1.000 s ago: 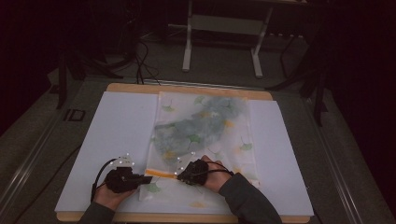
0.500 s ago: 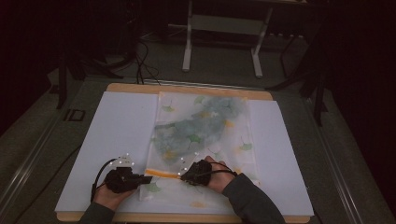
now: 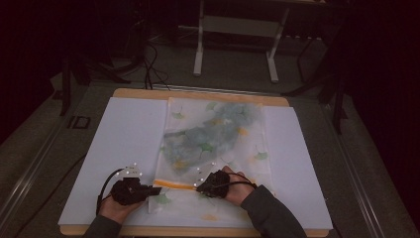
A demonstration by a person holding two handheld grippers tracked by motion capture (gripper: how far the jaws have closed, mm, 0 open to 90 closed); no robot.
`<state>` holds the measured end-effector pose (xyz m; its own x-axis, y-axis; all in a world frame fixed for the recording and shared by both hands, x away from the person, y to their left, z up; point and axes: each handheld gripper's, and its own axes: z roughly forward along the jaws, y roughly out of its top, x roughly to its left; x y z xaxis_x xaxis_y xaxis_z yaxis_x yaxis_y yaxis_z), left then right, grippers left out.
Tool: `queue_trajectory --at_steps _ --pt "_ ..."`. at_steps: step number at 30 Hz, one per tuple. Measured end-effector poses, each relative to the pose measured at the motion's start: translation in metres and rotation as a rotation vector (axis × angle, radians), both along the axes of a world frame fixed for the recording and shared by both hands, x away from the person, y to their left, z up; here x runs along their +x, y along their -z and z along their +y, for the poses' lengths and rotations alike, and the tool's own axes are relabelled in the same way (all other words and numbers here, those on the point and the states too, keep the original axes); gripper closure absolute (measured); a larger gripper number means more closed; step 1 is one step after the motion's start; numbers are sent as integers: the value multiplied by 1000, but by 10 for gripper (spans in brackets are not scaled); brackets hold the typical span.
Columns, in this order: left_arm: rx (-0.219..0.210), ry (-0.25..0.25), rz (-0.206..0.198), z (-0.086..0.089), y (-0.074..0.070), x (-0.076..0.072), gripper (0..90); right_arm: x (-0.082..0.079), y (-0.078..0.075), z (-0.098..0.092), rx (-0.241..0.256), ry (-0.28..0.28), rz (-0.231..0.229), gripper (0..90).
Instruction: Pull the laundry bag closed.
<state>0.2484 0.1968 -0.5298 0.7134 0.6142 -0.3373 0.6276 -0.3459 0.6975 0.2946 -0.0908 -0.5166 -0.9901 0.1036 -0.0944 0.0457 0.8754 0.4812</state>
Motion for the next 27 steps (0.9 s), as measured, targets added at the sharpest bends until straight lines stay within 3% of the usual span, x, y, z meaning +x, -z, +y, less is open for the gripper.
queue_trajectory --at_steps 27 --pt "-2 1 -2 0 0 -1 884 -2 -1 -26 -12 40 -3 900"
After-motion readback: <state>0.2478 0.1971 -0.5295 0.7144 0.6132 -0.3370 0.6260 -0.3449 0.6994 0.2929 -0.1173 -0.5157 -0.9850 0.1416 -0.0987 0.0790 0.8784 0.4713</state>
